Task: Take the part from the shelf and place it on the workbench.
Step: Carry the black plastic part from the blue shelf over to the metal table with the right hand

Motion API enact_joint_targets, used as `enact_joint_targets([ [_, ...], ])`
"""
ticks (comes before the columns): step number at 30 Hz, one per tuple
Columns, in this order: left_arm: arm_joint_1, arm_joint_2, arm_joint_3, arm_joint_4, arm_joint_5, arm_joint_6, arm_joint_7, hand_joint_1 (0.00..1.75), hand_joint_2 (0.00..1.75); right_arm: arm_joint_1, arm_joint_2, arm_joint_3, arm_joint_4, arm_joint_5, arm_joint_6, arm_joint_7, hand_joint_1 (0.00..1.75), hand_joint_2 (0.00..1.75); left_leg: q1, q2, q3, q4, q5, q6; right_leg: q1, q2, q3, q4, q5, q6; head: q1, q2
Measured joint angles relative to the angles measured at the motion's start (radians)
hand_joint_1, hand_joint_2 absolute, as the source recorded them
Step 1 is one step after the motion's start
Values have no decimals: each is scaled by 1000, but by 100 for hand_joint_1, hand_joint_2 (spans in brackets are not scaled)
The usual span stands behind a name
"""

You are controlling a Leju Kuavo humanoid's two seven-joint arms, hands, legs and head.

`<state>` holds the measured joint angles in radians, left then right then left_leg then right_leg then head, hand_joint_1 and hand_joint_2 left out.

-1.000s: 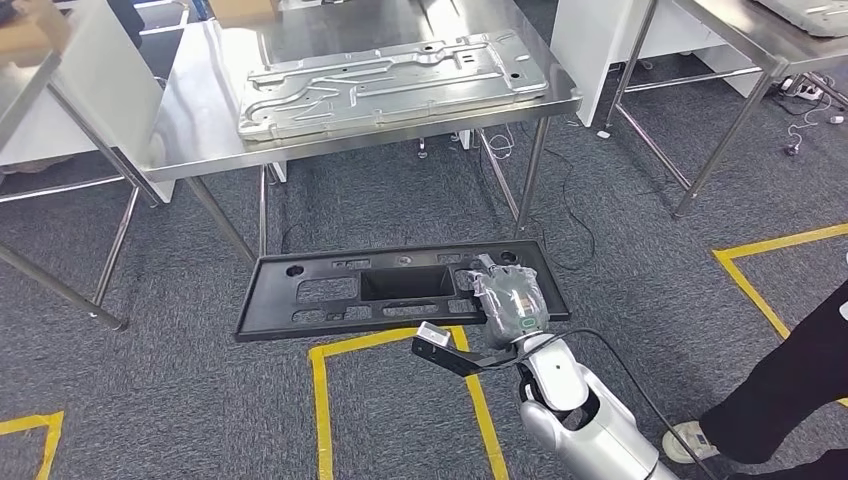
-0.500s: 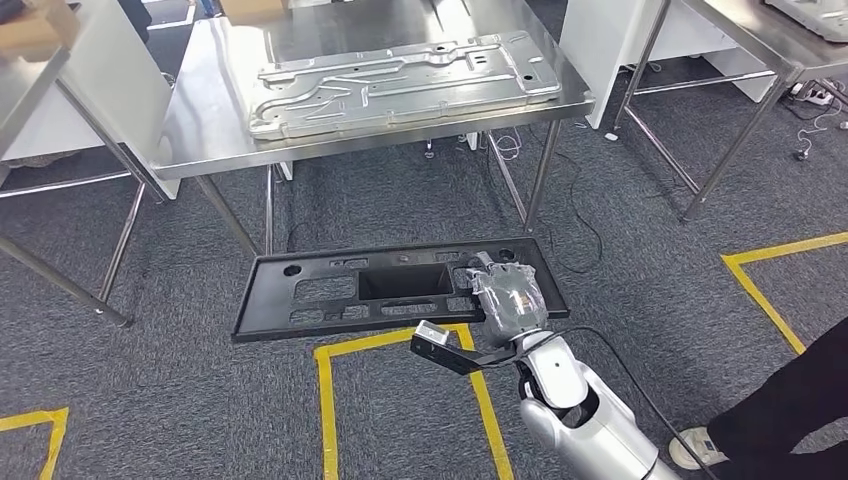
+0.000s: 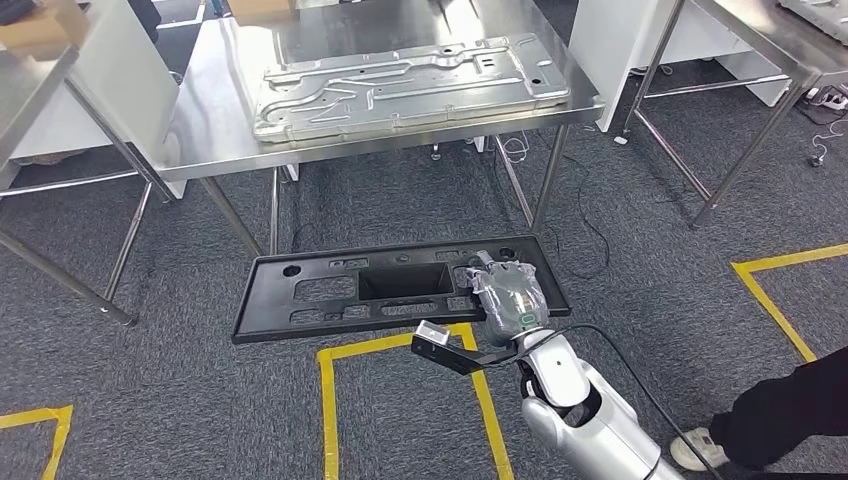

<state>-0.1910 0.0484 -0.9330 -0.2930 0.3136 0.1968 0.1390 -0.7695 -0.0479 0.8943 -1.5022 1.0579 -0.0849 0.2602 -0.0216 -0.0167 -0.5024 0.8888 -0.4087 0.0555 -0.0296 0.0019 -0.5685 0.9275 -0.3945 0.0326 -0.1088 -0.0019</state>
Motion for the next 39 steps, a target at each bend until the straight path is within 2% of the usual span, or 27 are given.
enact_joint_targets([
  [2,-1,-2,1,0,1,0,-3,0,175,-2,0,0,-7,-1,2,-1,175,175,6,3,-31,67,-39,-13,-3,-1,2,-1,-1,-7,0,0],
  [5,1,-6,1,0,1,-1,-8,0,175,-1,-1,2,-16,-7,10,0,175,175,18,7,-146,293,-129,-32,-3,-1,4,-1,-3,-11,0,0],
  [6,4,-8,1,0,1,-2,-11,0,175,1,-1,2,-17,-9,13,1,175,175,20,8,-174,338,-136,-34,-3,-1,5,-1,-4,-11,0,0],
  [7,7,-11,1,0,1,-3,-14,0,175,3,-1,3,-17,-10,15,3,175,175,20,8,-182,340,-123,-32,-3,-1,6,-1,-5,-11,0,0],
  [8,8,-13,1,0,1,-3,-17,0,175,5,-2,5,-18,-11,17,4,175,175,20,8,-167,294,-89,-28,-2,-1,9,-1,-6,-11,0,0],
  [10,8,-15,1,0,1,-3,-19,0,175,5,-2,7,-20,-11,18,6,175,175,12,9,-96,125,-5,-8,-2,0,15,-4,-8,-10,0,0],
  [11,6,-15,2,0,1,-3,-19,0,175,4,-2,7,-22,-12,18,7,175,175,6,12,-65,54,23,3,-2,-1,17,-7,-9,-9,0,0],
  [12,5,-15,2,0,2,-2,-19,0,175,4,-3,7,-23,-12,18,8,175,175,0,14,-46,10,36,11,-4,-1,18,-9,-9,-5,0,0],
  [14,5,-16,2,0,6,0,-18,0,175,4,-5,8,-24,-13,19,9,175,175,-7,17,-38,-10,37,19,-6,-3,19,-14,-9,5,0,0],
  [15,6,-16,3,1,9,1,-17,0,175,5,-6,9,-25,-13,19,9,175,175,-4,16,-33,-17,41,21,-5,-5,21,-15,-10,11,0,0],
  [17,8,-17,3,1,17,2,-15,0,175,3,-7,11,-28,-14,21,8,175,175,3,16,-20,-34,50,23,0,-5,9,18,-35,17,0,0],
  [18,7,-17,4,1,22,2,-16,0,175,2,-8,12,-29,-14,22,8,175,175,7,16,-14,-40,53,23,2,-4,-14,70,-64,18,0,0],
  [20,7,-19,4,1,26,1,-16,0,175,3,-10,13,-30,-14,27,9,175,175,6,15,-13,-38,52,25,3,-3,-88,219,-130,19,0,0],
  [21,8,-21,4,1,23,0,-16,0,175,5,-12,14,-30,-13,29,9,175,175,5,14,-13,-36,50,26,3,-2,-120,278,-147,21,0,0],
  [22,8,-23,4,1,19,-1,-15,0,175,6,-14,16,-30,-12,32,10,175,175,4,13,-13,-34,48,26,2,-2,-136,299,-143,23,0,0],
  [23,9,-25,4,1,15,-2,-15,0,175,7,-16,18,-30,-12,33,11,175,175,4,11,-12,-30,45,25,2,-2,-132,279,-120,24,0,0],
  [25,9,-31,4,1,9,-4,-13,0,175,7,-19,22,-33,-10,36,13,175,175,5,9,-12,-18,34,18,-1,-3,-71,139,-45,27,0,0],
  [27,6,-34,4,1,7,-5,-8,0,175,6,-20,24,-37,-8,40,15,175,175,0,8,-16,-4,21,9,-4,-1,-18,25,-1,22,0,0],
  [28,5,-34,4,1,6,-5,-6,0,175,5,-21,26,-38,-7,42,16,175,175,-3,8,-18,0,17,6,-4,0,-9,5,2,18,0,0],
  [30,4,-33,3,1,4,-4,-1,0,175,5,-23,27,-40,-3,47,18,175,175,-3,8,-19,4,12,4,-4,1,-8,4,0,9,0,0],
  [32,3,-33,3,1,1,-4,1,0,175,3,-24,28,-43,0,49,20,175,175,3,9,-35,42,-13,-6,-6,2,-5,3,-2,1,0,0],
  [33,2,-33,3,1,0,-3,2,0,175,2,-24,28,-46,1,50,21,175,175,7,10,-58,93,-40,-14,-7,2,-3,3,-2,-2,0,0],
  [35,1,-34,3,1,-2,-3,2,0,175,1,-24,28,-50,1,50,21,175,175,14,11,-134,246,-104,-27,-7,1,-2,3,-5,-7,0,0],
  [36,1,-34,3,1,-2,-3,2,0,175,2,-25,28,-52,2,51,22,175,175,17,11,-171,313,-124,-30,-7,1,-1,3,-6,-7,0,0],
  [37,2,-34,3,1,-2,-3,2,0,175,2,-25,28,-52,2,52,22,175,175,19,11,-192,346,-126,-31,-6,1,1,3,-8,-8,0,0],
  [38,2,-34,3,1,-3,-3,2,0,175,2,-25,29,-52,2,52,22,175,175,19,11,-193,335,-107,-29,-6,2,4,3,-9,-8,0,0],
  [39,2,-34,3,1,-4,-3,2,0,175,2,-25,29,-53,2,53,22,175,175,17,10,-172,281,-71,-24,-5,3,7,2,-11,-8,0,0],
])
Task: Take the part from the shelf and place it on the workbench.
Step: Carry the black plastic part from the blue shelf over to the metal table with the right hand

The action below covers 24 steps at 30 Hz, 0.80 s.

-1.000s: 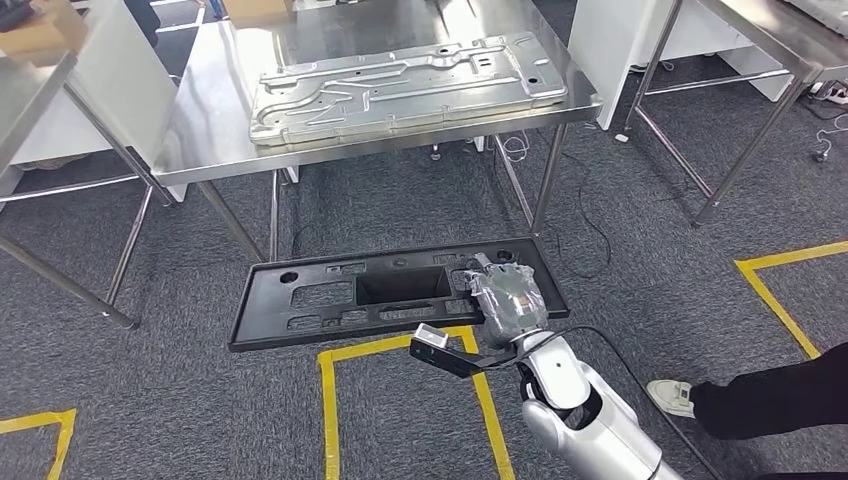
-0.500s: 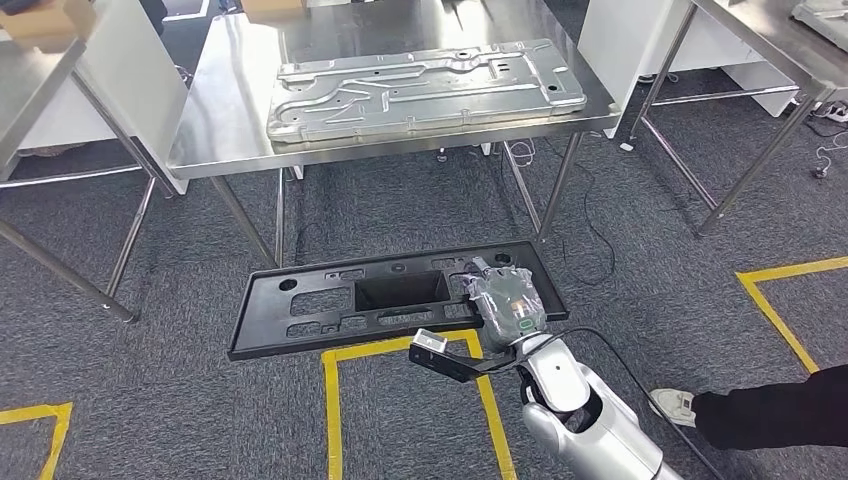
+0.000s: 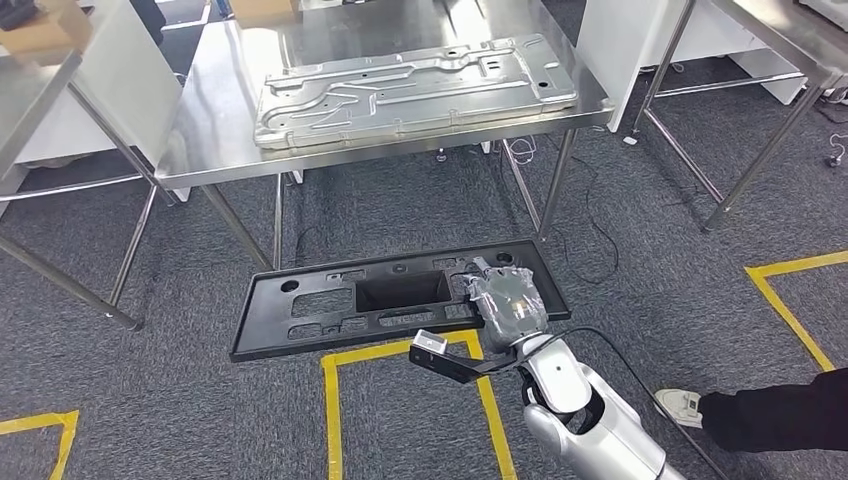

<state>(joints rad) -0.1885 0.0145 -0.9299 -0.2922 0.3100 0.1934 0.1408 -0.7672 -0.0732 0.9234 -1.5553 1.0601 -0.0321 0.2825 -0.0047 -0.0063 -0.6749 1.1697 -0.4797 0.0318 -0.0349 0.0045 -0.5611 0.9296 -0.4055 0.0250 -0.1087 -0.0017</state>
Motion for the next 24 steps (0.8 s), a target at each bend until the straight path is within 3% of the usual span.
enact_joint_targets([
  [2,-1,1,0,0,-1,0,0,0,175,-2,0,1,-3,1,0,1,175,175,-8,1,74,-167,81,23,0,1,10,-5,-2,1,0,0],
  [4,-4,2,0,1,-2,0,0,0,175,-4,-1,1,-5,2,0,2,175,175,-19,3,121,-270,115,42,-2,1,15,-11,-4,7,0,0],
  [6,-4,3,0,1,-2,0,0,0,175,-4,-1,2,-8,2,1,3,175,175,-25,4,130,-289,115,49,-3,-1,17,-17,-4,18,0,0],
  [8,-4,1,0,1,-2,0,0,0,175,-6,-2,4,-10,4,2,3,175,175,-19,3,143,-307,121,51,0,-4,15,-4,-17,27,0,0],
  [10,-5,-2,0,1,-3,0,0,0,175,-10,-4,6,-12,6,4,3,175,175,-11,3,154,-319,126,52,5,-5,-28,93,-71,28,0,0],
  [12,-7,-3,0,1,-3,0,0,0,175,-9,-6,8,-12,7,4,3,175,175,-13,2,156,-317,123,55,7,-3,-108,243,-130,31,0,0],
  [13,-6,-3,0,1,-3,0,0,0,175,-7,-7,9,-12,7,5,3,175,175,-13,1,158,-315,120,56,7,-3,-137,290,-138,33,0,0],
  [14,-5,-3,0,1,-3,0,0,0,175,-5,-9,11,-12,7,5,3,175,175,-14,0,159,-312,116,55,7,-3,-147,295,-125,35,0,0],
  [15,-4,-4,0,1,-3,0,0,0,175,-4,-10,12,-12,7,6,3,175,175,-14,-1,162,-309,111,53,6,-4,-134,254,-92,36,0,0],
  [17,-3,-4,0,1,-4,0,0,0,175,-4,-11,13,-12,7,6,3,175,175,-15,-2,168,-297,96,44,4,-4,-66,104,-14,37,0,0],
  [18,-4,-5,0,1,-4,0,0,0,175,-5,-11,13,-12,7,6,3,175,175,-17,-2,169,-291,88,39,3,-4,-37,42,10,35,0,0],
  [19,-5,-4,0,1,-5,0,0,0,175,-6,-11,13,-12,7,6,3,175,175,-20,-2,168,-286,81,36,2,-3,-20,7,20,31,0,0],
  [22,-7,-4,0,1,-5,0,0,0,175,-7,-12,14,-12,7,7,2,175,175,-21,-1,167,-280,70,29,2,-2,-15,-4,16,16,0,0],
  [24,-8,-3,0,1,-5,0,0,0,175,-10,-12,14,-12,7,7,2,175,175,-16,0,146,-228,40,17,0,-1,-9,-4,12,7,0,0],
])
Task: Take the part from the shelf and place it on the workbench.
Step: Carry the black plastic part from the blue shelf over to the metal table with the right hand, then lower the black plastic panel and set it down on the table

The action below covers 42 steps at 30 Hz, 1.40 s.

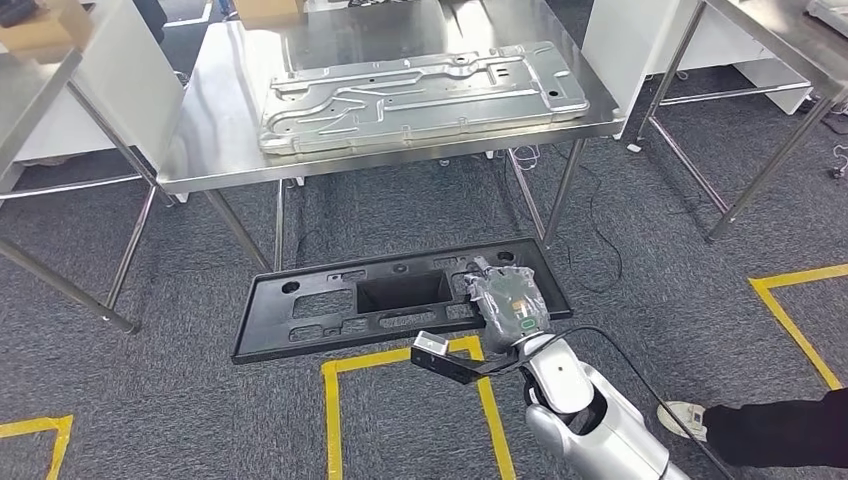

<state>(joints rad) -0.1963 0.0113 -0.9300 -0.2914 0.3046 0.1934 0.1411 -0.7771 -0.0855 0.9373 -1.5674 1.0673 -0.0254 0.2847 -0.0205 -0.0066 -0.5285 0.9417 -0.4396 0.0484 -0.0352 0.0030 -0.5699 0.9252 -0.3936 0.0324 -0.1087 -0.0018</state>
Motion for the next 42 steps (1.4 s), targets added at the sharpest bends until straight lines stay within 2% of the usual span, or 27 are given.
enact_joint_targets([
  [3,-1,0,0,0,0,0,1,0,175,-2,0,0,0,0,1,-1,175,175,12,1,-110,213,-83,-21,-2,-1,8,0,-8,-7,0,0],
  [4,0,0,0,0,-1,0,1,0,175,-2,0,0,0,0,2,-2,175,175,15,1,-144,267,-94,-23,-2,0,10,0,-11,-7,0,0],
  [5,2,0,0,0,-1,0,2,0,175,-1,0,1,0,0,2,-2,175,175,16,1,-162,285,-87,-23,-2,0,14,0,-15,-6,0,0],
  [6,3,0,0,0,-1,0,2,0,175,-1,0,2,0,0,3,-2,175,175,16,1,-158,259,-60,-19,-1,1,20,-1,-19,-5,0,0],
  [8,3,0,0,0,-1,1,2,0,175,-3,0,3,0,0,4,-2,175,175,10,1,-99,110,26,0,-2,1,38,-5,-26,-3,0,0],
  [10,1,1,0,0,-1,3,2,0,175,-8,0,3,0,1,4,-3,175,175,-3,2,-42,-24,80,23,-2,2,53,-14,-33,5,0,0],
  [12,-1,1,0,0,-2,4,2,0,175,-10,0,3,0,7,5,-4,175,175,-11,3,-23,-66,81,36,-1,2,62,-14,-30,17,0,0],
  [14,-1,0,0,0,-2,4,1,0,175,-13,-1,5,-2,16,10,-5,175,175,-7,2,-4,-77,79,40,0,0,64,2,-32,26,0,0],
  [15,-1,0,0,0,-2,4,0,0,175,-17,-2,6,-3,21,13,-5,175,175,-4,2,7,-80,79,41,2,-1,55,27,-47,29,0,0],
  [16,-1,-1,0,0,-1,4,0,0,175,-21,-2,7,-4,27,19,-5,175,175,-2,1,16,-81,79,43,3,-1,35,71,-73,30,0,0],
  [18,-1,-1,0,0,-1,4,-1,0,175,-29,-4,10,-6,43,37,-6,175,175,-3,1,22,-81,74,47,5,0,-41,210,-136,33,0,0],
  [19,0,-1,0,0,-1,4,-2,0,175,-33,-6,12,-7,51,49,-6,175,175,-5,0,25,-81,70,48,6,0,-81,271,-155,35,0,0],
  [20,1,-1,0,0,-1,4,-2,0,175,-36,-8,15,-7,58,61,-6,175,175,-5,-1,30,-80,66,48,8,0,-107,301,-155,36,0,0],
  [21,4,-1,0,0,-1,4,-3,0,175,-40,-10,18,-9,64,71,-6,175,175,-5,-2,36,-80,60,46,8,0,-112,287,-132,36,0,0],
  [22,6,-2,0,0,-1,3,-3,0,175,-47,-12,20,-11,69,79,-6,175,175,-5,-3,44,-79,54,43,7,0,-98,234,-91,36,0,0],
  [23,8,-2,0,0,-1,3,-3,0,175,-55,-14,23,-14,73,86,-6,175,175,-4,-4,52,-78,46,39,6,-1,-69,154,-39,37,0,0],
  [25,8,-2,0,1,0,3,-4,0,175,-77,-17,25,-19,81,98,-6,175,175,-7,-4,60,-73,30,29,5,0,-19,23,10,32,0,0],
  [26,7,-2,0,1,0,3,-4,0,175,-86,-18,26,-21,83,103,-6,175,175,-9,-4,60,-71,25,25,5,0,-7,-7,12,28,0,0],
  [27,6,-2,0,1,0,3,-4,0,175,-92,-19,26,-22,85,105,-6,175,175,-10,-4,59,-70,23,23,6,1,-5,-11,1,23,0,0],
  [30,6,-2,0,1,0,3,-4,0,175,-97,-20,26,-23,86,109,-6,175,175,-10,-4,59,-69,21,20,6,0,-5,-9,6,17,0,0],
  [32,6,-1,0,1,0,4,-5,0,175,-110,-22,27,-29,87,113,-6,175,175,-4,-2,21,9,-4,3,3,1,3,-10,8,4,0,0],
  [34,7,0,0,1,0,4,-5,0,175,-124,-25,28,-36,87,116,-6,175,175,7,0,-71,171,-62,-18,1,2,14,-10,1,-6,0,0],
  [36,9,0,0,1,0,4,-5,0,175,-127,-26,29,-39,87,117,-6,175,175,12,0,-150,279,-91,-23,2,2,24,-10,-10,-6,0,0],
  [37,11,0,0,1,0,4,-5,0,175,-127,-27,31,-39,87,118,-6,175,175,11,0,-163,277,-77,-20,3,3,32,-10,-16,-6,0,0],
  [39,12,0,0,1,0,3,-5,0,175,-129,-28,35,-40,87,119,-6,175,175,5,0,-131,160,6,-2,6,3,53,-12,-28,-6,0,0],
  [41,10,3,1,2,0,4,-5,0,175,-135,-29,39,-43,88,119,-7,175,175,-16,-3,-75,6,93,35,5,3,73,-20,-39,-3,0,0],
  [42,10,5,1,2,0,4,-6,0,175,-138,-29,40,-44,88,119,-7,175,175,-27,-7,-58,-43,114,50,2,3,81,-27,-43,2,0,0],
])
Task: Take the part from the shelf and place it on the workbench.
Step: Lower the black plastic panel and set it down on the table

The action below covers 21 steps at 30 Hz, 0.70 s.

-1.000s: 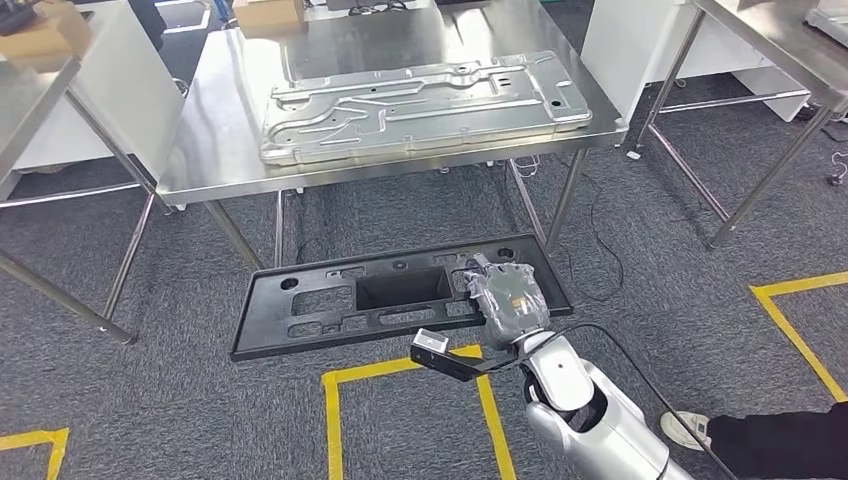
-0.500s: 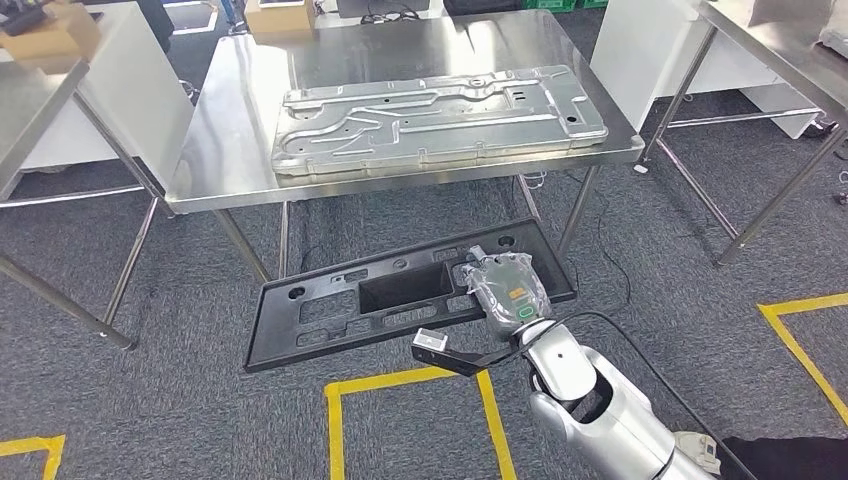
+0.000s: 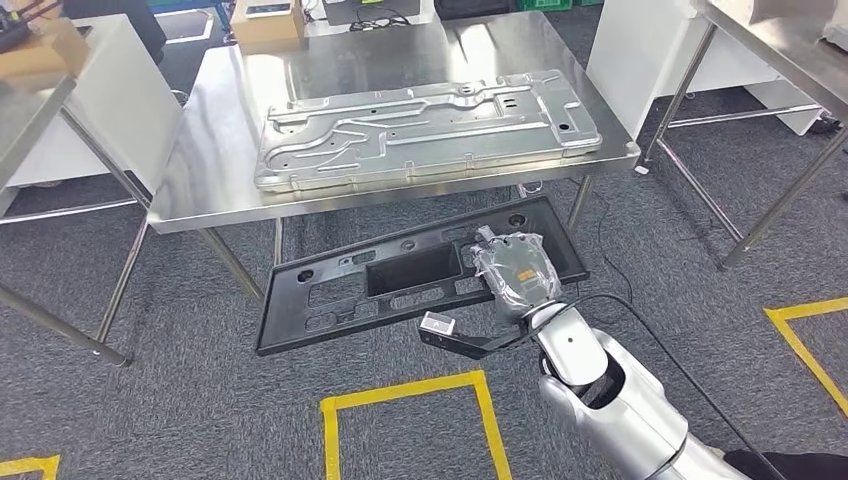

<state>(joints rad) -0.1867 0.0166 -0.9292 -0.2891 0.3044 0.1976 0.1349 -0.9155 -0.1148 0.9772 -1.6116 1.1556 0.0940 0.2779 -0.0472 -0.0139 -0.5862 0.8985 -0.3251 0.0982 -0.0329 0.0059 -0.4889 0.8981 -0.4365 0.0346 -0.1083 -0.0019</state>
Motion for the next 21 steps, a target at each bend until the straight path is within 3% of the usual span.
enact_joint_targets([
  [2,0,2,0,1,0,1,-1,0,175,-3,-1,1,-3,1,1,0,175,175,-11,-8,19,-42,6,17,-2,0,11,0,6,14,0,0],
  [4,0,2,0,1,0,2,-3,0,175,-5,-2,2,-5,3,2,0,175,175,-6,-7,48,-62,9,24,4,0,12,20,6,22,-1,0],
  [5,-1,2,0,1,0,2,-3,0,175,-7,-3,3,-7,4,2,0,175,175,-3,-6,61,-65,7,25,7,0,0,45,-10,24,0,0],
  [6,-2,1,0,1,0,2,-4,0,175,-9,-4,3,-9,6,2,0,175,175,0,-6,70,-67,5,24,9,0,-27,95,-38,25,0,0],
  [8,-3,-1,0,1,0,2,-6,0,175,-10,-7,6,-11,8,4,1,175,175,1,-7,76,-62,-6,23,10,0,-111,230,-96,31,1,0],
  [9,-1,-2,0,1,0,2,-7,0,175,-9,-8,9,-11,8,5,1,175,175,0,-7,78,-59,-12,21,11,0,-149,280,-109,34,1,0],
  [10,2,-3,0,1,0,2,-8,0,175,-8,-10,12,-11,9,7,1,175,175,0,-8,82,-55,-19,19,11,0,-170,292,-99,36,1,0],
  [11,4,-4,0,1,0,2,-9,0,175,-8,-12,15,-11,10,9,1,175,175,0,-8,87,-50,-28,17,11,0,-168,262,-67,36,1,0],
  [13,6,-5,0,1,0,2,-9,0,175,-9,-16,17,-13,11,11,2,175,175,0,-8,99,-40,-47,12,13,0,-124,125,28,30,1,0],
  [15,4,-5,0,1,0,3,-10,0,175,-13,-17,18,-15,13,13,4,175,175,-2,-7,102,-32,-61,4,17,0,-86,20,70,17,1,0],
  [17,4,-5,0,1,1,3,-11,0,175,-15,-20,18,-18,23,14,8,175,175,-4,-7,99,-23,-69,-3,20,0,-78,-3,63,3,1,0],
  [19,6,-4,1,1,1,3,-12,0,175,-16,-23,19,-20,38,14,13,175,175,-4,-6,94,-2,-80,-12,12,0,-68,-2,62,-6,0,0],
  [21,6,-4,1,1,1,4,-12,0,175,-20,-25,18,-21,53,14,18,175,175,7,-4,46,86,-114,-32,5,-1,-57,-3,56,-13,0,0],
])
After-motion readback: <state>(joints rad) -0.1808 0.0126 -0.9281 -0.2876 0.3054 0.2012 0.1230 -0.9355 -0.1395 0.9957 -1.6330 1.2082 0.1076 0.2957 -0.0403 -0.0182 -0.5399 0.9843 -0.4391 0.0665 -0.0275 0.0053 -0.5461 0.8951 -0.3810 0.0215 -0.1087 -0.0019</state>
